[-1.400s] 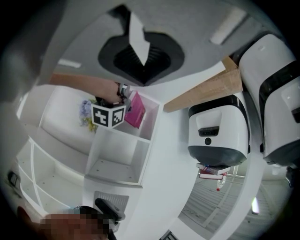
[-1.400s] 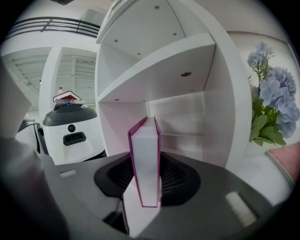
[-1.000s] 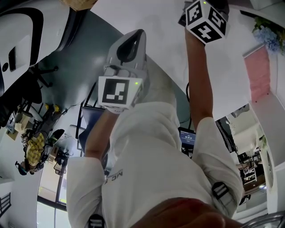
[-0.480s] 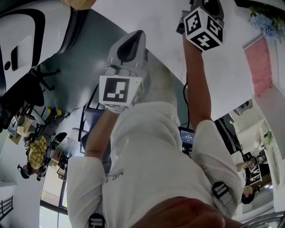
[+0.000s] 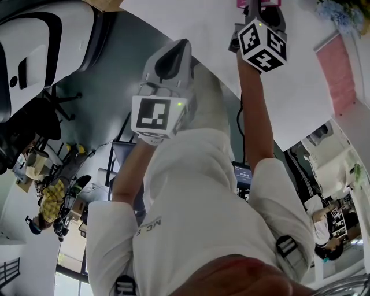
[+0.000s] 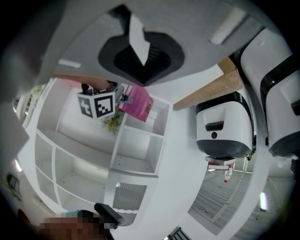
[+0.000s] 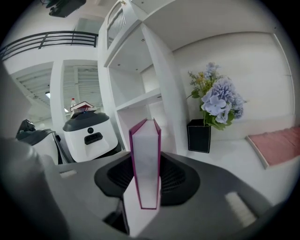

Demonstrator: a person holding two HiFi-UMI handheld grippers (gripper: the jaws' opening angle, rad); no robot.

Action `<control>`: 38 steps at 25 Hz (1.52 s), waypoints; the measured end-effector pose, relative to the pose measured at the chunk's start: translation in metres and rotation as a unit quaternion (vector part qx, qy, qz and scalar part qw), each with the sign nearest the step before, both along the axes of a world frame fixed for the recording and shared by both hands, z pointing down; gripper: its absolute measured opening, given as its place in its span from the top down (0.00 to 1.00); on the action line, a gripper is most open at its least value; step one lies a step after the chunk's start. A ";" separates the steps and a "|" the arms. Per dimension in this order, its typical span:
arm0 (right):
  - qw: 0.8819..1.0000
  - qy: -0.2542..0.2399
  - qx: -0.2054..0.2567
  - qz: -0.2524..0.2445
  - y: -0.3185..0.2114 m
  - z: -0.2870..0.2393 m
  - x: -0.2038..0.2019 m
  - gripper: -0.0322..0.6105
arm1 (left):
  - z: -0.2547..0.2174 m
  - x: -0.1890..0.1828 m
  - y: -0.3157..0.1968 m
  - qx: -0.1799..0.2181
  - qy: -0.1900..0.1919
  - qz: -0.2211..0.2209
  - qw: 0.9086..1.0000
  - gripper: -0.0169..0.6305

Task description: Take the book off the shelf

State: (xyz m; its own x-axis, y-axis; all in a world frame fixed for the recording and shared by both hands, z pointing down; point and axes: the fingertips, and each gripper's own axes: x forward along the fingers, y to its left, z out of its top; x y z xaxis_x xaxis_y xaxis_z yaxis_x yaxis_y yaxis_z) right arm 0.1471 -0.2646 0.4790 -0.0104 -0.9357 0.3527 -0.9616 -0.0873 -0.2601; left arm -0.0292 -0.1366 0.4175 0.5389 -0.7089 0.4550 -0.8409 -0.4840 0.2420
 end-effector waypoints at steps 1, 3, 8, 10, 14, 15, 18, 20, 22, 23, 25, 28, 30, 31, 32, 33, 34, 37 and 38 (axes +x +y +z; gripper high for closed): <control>1.000 0.000 -0.002 -0.001 0.006 -0.001 0.000 0.74 | -0.002 0.000 0.004 -0.001 0.001 0.001 1.000 0.97; 1.000 -0.003 -0.005 -0.005 0.017 -0.004 0.000 0.73 | -0.006 0.000 0.011 -0.001 0.001 0.002 1.000 0.97; 1.000 -0.015 -0.009 -0.019 0.046 -0.014 0.005 0.73 | -0.017 0.002 0.025 0.002 -0.001 0.008 1.000 0.97; 0.999 -0.020 -0.013 -0.024 0.058 -0.017 0.004 0.74 | -0.022 0.000 0.029 0.003 0.002 0.008 1.000 0.97; 0.999 -0.015 -0.016 -0.035 0.074 -0.030 -0.006 0.73 | -0.037 -0.011 0.033 0.011 0.008 0.010 1.000 0.97; 0.999 -0.014 -0.019 -0.038 0.080 -0.033 -0.010 0.73 | -0.040 -0.016 0.035 0.012 0.010 0.010 1.000 0.97; 0.999 -0.010 -0.024 -0.045 0.100 -0.043 -0.020 0.74 | -0.050 -0.027 0.042 0.017 0.015 0.011 1.000 0.97; 0.998 -0.006 -0.024 -0.049 0.112 -0.052 -0.023 0.73 | -0.056 -0.032 0.045 0.019 0.017 0.014 1.000 0.97; 0.998 -0.003 -0.021 -0.056 0.125 -0.063 -0.026 0.74 | -0.061 -0.035 0.049 0.021 0.019 0.018 0.999 0.97; 0.998 -0.003 -0.019 -0.061 0.132 -0.069 -0.028 0.73 | -0.065 -0.036 0.051 0.023 0.019 0.020 0.999 0.97; 0.997 -0.001 -0.018 -0.070 0.147 -0.081 -0.031 0.73 | -0.074 -0.038 0.057 0.026 0.022 0.022 0.999 0.97; 0.996 0.008 -0.015 -0.082 0.170 -0.099 -0.036 0.73 | -0.087 -0.041 0.065 0.034 0.027 0.025 0.999 0.97; 0.996 0.015 -0.012 -0.087 0.185 -0.111 -0.040 0.73 | -0.094 -0.046 0.070 0.037 0.032 0.025 0.998 0.97; 0.996 0.018 -0.011 -0.089 0.192 -0.117 -0.042 0.73 | -0.098 -0.049 0.072 0.038 0.035 0.025 0.998 0.97; 0.996 0.021 -0.009 -0.092 0.199 -0.124 -0.044 0.73 | -0.103 -0.052 0.075 0.039 0.040 0.025 0.998 0.97; 0.995 0.024 -0.007 -0.095 0.204 -0.131 -0.046 0.73 | -0.107 -0.055 0.076 0.038 0.045 0.024 0.998 0.97; 0.995 0.025 -0.004 -0.098 0.209 -0.137 -0.048 0.73 | -0.112 -0.058 0.078 0.036 0.051 0.024 0.998 0.97; 0.994 0.029 0.002 -0.103 0.224 -0.155 -0.053 0.73 | -0.127 -0.067 0.083 0.038 0.063 0.020 0.997 0.97; 0.994 0.029 0.004 -0.103 0.230 -0.161 -0.054 0.73 | -0.132 -0.070 0.085 0.043 0.063 0.018 0.997 0.97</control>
State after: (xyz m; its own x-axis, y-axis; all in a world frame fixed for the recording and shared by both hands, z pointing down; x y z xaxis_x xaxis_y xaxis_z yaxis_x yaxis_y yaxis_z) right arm 0.0928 -0.0350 0.3184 -0.1820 -0.9187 0.3505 -0.9722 0.1149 -0.2038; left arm -0.0991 -0.0518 0.2856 0.6133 -0.7219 0.3204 -0.7885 -0.5363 0.3009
